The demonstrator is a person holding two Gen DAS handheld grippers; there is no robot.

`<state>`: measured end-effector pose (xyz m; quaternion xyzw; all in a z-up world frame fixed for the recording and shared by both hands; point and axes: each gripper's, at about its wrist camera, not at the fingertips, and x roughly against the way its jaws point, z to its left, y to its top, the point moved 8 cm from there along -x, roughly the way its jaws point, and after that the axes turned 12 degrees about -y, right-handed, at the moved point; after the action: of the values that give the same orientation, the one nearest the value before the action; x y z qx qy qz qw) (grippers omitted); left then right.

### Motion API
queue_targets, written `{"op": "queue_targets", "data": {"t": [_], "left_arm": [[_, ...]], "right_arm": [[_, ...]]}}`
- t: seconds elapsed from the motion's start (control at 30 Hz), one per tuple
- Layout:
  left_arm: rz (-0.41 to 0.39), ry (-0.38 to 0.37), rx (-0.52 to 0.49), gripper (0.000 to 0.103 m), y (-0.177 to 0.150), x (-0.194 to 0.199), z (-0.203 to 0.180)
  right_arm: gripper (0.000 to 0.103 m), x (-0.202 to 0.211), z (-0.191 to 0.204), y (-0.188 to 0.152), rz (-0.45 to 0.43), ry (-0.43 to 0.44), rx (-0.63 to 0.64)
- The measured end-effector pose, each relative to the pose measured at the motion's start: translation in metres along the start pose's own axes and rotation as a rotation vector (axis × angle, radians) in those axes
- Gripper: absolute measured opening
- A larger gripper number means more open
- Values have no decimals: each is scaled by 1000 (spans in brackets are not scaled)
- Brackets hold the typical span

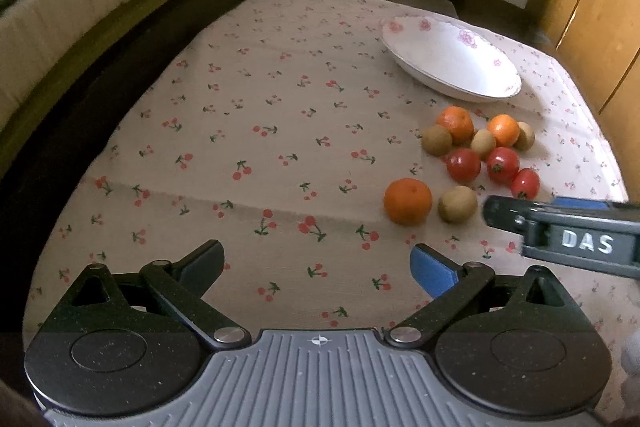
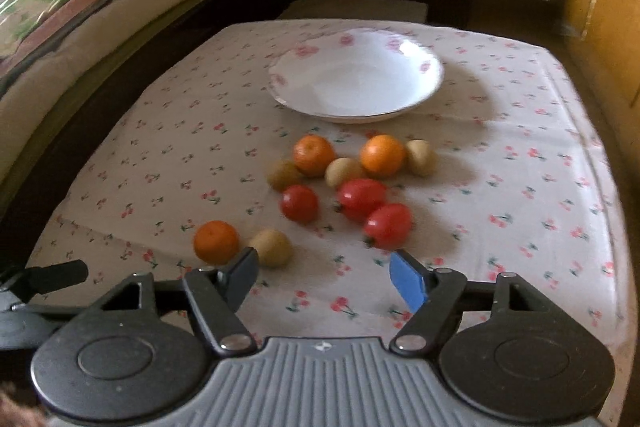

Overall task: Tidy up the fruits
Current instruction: 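Move both tools toward the fruit cluster, then grasp a tan round fruit with the right tool while the left tool grasps a mandarin orange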

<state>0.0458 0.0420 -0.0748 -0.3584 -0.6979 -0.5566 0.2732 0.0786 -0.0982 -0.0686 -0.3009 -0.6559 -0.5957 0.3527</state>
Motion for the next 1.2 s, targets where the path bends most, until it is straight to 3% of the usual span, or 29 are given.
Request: {"op": "queue_targets", "data": {"t": [0.27, 0.4, 0.5, 0.83, 0.97, 1.2], "left_arm": [[8, -10, 4, 101, -2, -3, 4], [12, -20, 8, 101, -2, -5, 4], [14, -28, 10, 101, -2, -6, 3], [9, -84, -19, 101, 1, -9, -13], [22, -68, -82, 94, 8, -14, -21], [63, -48, -93, 85, 18, -28, -30]], "right_arm": [[47, -25, 22, 0, 50, 53, 61], [44, -30, 27, 4, 39, 57, 87], [31, -30, 30, 5, 34, 70, 103], [30, -8, 10, 3, 42, 74, 112], [30, 4, -9, 4, 32, 63, 94], [30, 23, -37, 11, 9, 59, 48]]}}
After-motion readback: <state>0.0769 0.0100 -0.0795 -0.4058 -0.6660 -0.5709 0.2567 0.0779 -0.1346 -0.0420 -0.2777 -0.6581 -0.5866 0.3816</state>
